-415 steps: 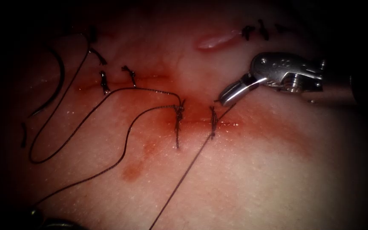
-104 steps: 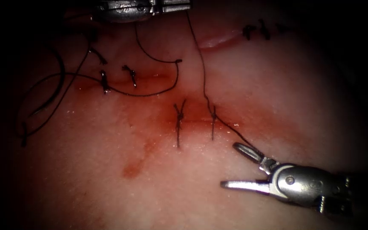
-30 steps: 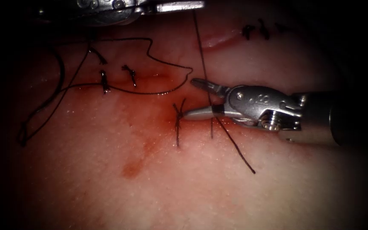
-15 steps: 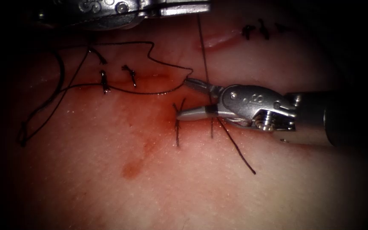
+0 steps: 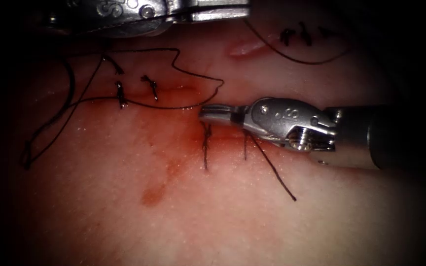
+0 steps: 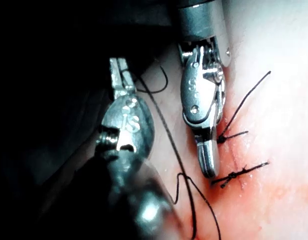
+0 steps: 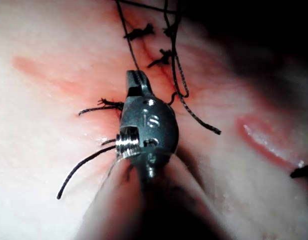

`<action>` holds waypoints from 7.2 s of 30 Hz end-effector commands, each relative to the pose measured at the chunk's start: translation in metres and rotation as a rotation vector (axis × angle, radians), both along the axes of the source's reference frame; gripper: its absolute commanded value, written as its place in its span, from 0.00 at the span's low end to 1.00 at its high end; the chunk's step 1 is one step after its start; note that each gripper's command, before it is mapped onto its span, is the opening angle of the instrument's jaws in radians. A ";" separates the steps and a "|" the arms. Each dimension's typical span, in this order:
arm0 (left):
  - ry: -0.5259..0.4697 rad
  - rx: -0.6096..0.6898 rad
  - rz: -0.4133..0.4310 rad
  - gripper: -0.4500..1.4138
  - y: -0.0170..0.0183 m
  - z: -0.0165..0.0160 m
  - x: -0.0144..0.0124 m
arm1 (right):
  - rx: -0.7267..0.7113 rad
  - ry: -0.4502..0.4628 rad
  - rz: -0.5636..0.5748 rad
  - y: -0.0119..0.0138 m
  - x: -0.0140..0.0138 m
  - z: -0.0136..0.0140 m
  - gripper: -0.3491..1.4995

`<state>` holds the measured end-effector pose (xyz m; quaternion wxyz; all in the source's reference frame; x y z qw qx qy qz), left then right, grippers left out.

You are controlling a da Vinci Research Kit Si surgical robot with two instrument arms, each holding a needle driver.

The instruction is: Wound Closure

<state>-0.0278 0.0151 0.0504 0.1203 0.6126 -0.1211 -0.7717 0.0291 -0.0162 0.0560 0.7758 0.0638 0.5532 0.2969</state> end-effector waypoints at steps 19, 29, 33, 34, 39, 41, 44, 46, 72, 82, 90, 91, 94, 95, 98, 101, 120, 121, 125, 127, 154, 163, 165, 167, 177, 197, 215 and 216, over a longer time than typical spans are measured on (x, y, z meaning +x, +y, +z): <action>0.026 -0.012 -0.002 0.00 0.0001 0.0032 0.0029 | -0.029 -0.040 -0.032 -0.0017 -0.0093 -0.0017 0.90; -0.141 0.141 0.136 0.00 -0.0109 -0.0005 0.0078 | -0.045 -0.108 0.059 -0.0007 -0.0201 -0.0007 0.88; -0.233 0.196 0.196 0.00 -0.0142 -0.0028 0.0084 | -0.048 -0.135 0.080 -0.0008 -0.0215 -0.0003 0.88; -0.251 0.220 0.213 0.00 -0.0154 -0.0032 0.0082 | -0.049 -0.134 0.080 -0.0009 -0.0215 -0.0001 0.88; -0.266 0.415 0.269 0.29 -0.0205 -0.0014 0.0060 | -0.046 -0.107 0.058 -0.0019 -0.0202 0.0008 0.85; -0.254 0.489 0.274 0.56 -0.0211 -0.0009 0.0058 | -0.041 -0.106 0.054 -0.0020 -0.0199 0.0010 0.85; -0.194 0.562 0.227 0.97 -0.0214 0.0008 0.0055 | -0.030 -0.100 0.029 -0.0027 -0.0192 0.0016 0.85; -0.163 0.599 0.176 0.99 -0.0207 0.0018 0.0054 | -0.019 -0.098 0.020 -0.0031 -0.0189 0.0019 0.85; 0.403 0.391 0.396 0.54 -0.0162 0.0182 0.0010 | -0.011 -0.075 -0.015 -0.0054 -0.0199 0.0016 0.83; 0.505 0.308 0.467 0.65 -0.0154 0.0202 0.0028 | -0.012 -0.066 -0.025 -0.0060 -0.0199 0.0014 0.82; 0.405 0.183 0.318 0.68 -0.0127 0.0168 -0.0016 | -0.014 -0.064 -0.026 -0.0062 -0.0197 0.0016 0.81; 0.393 0.140 0.290 0.62 -0.0128 0.0163 -0.0026 | -0.015 -0.062 -0.028 -0.0062 -0.0197 0.0016 0.81; 0.392 0.036 0.237 0.50 -0.0130 0.0155 -0.0046 | -0.016 -0.059 -0.031 -0.0063 -0.0197 0.0016 0.80; 0.400 0.003 0.219 0.50 -0.0130 0.0153 -0.0053 | -0.016 -0.059 -0.031 -0.0063 -0.0197 0.0016 0.80; 0.430 -0.071 0.191 0.44 -0.0130 0.0153 -0.0067 | -0.015 -0.059 -0.031 -0.0063 -0.0197 0.0016 0.80; 0.474 -0.121 0.184 0.48 -0.0137 0.0158 -0.0078 | -0.016 -0.059 -0.031 -0.0063 -0.0197 0.0016 0.79; 0.522 -0.216 0.248 0.62 -0.0176 0.0155 -0.0104 | -0.009 -0.035 -0.046 -0.0065 -0.0185 0.0023 0.74; 0.522 -0.216 0.248 0.62 -0.0176 0.0155 -0.0104 | -0.009 -0.035 -0.046 -0.0065 -0.0185 0.0023 0.74; 0.511 -0.246 0.257 0.59 -0.0179 0.0148 -0.0111 | -0.006 -0.027 -0.051 -0.0066 -0.0185 0.0023 0.73; 0.512 -0.251 0.258 0.59 -0.0179 0.0148 -0.0112 | -0.006 -0.027 -0.052 -0.0066 -0.0185 0.0023 0.73; 0.447 -0.286 0.224 0.05 -0.0154 0.0132 -0.0082 | -0.223 0.183 -0.192 -0.0058 -0.0113 0.0023 0.67; 0.448 -0.293 0.232 0.02 -0.0155 0.0131 -0.0069 | -0.319 0.227 -0.198 -0.0047 -0.0055 0.0020 0.67; 0.448 -0.294 0.232 0.02 -0.0155 0.0132 -0.0068 | -0.329 0.229 -0.189 -0.0044 -0.0052 0.0016 0.67; 0.448 -0.294 0.232 0.02 -0.0155 0.0132 -0.0068 | -0.343 0.226 -0.186 -0.0042 -0.0048 0.0013 0.68; 0.450 -0.282 0.226 0.07 -0.0156 0.0131 -0.0069 | -0.392 0.256 -0.213 -0.0036 -0.0011 0.0009 0.68; 0.455 -0.285 0.225 0.00 -0.0164 0.0126 -0.0070 | -0.429 0.196 -0.259 -0.0046 0.0008 0.0016 0.00; 0.346 -0.016 0.076 0.15 -0.0174 0.0078 0.0073 | -0.352 0.060 -0.034 -0.0029 -0.0143 -0.0017 0.89; 0.323 0.039 0.043 0.22 -0.0171 0.0070 0.0103 | -0.338 0.052 -0.023 -0.0030 -0.0149 -0.0014 0.88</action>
